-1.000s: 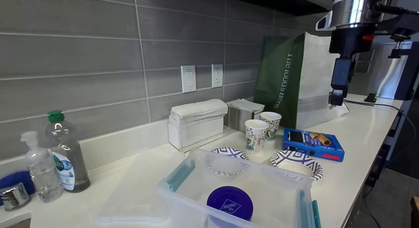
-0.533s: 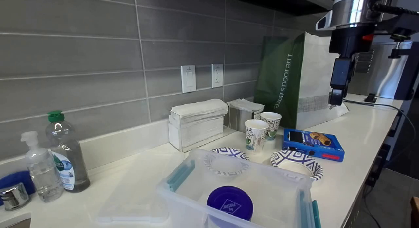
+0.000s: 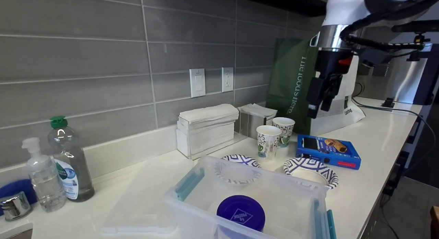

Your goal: Put the cup on the left in the one on the right

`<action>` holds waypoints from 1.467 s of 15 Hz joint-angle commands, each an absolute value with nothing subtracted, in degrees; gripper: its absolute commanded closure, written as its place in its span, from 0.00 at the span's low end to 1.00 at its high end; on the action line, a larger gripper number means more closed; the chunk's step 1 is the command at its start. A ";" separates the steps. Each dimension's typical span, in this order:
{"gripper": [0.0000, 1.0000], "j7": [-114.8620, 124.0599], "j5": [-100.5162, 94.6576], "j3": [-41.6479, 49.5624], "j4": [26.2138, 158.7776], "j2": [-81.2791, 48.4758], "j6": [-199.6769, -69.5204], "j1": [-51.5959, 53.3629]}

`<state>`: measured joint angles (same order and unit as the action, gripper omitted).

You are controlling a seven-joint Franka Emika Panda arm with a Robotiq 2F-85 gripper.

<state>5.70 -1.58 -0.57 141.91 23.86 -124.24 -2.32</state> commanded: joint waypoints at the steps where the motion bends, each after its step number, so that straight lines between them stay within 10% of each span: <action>1: 0.00 6.63 -1.98 -0.58 137.13 13.47 -130.23 -2.61; 11: 0.10 6.47 -1.96 -0.15 122.80 -6.19 -135.15 -1.42; 12: 0.35 6.75 -2.11 -0.19 122.20 -7.16 -136.26 -1.21; 22: 1.00 8.45 -3.06 0.13 119.26 -9.77 -135.69 0.55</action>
<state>6.23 -2.13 -0.45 120.26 -9.32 -136.47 -0.19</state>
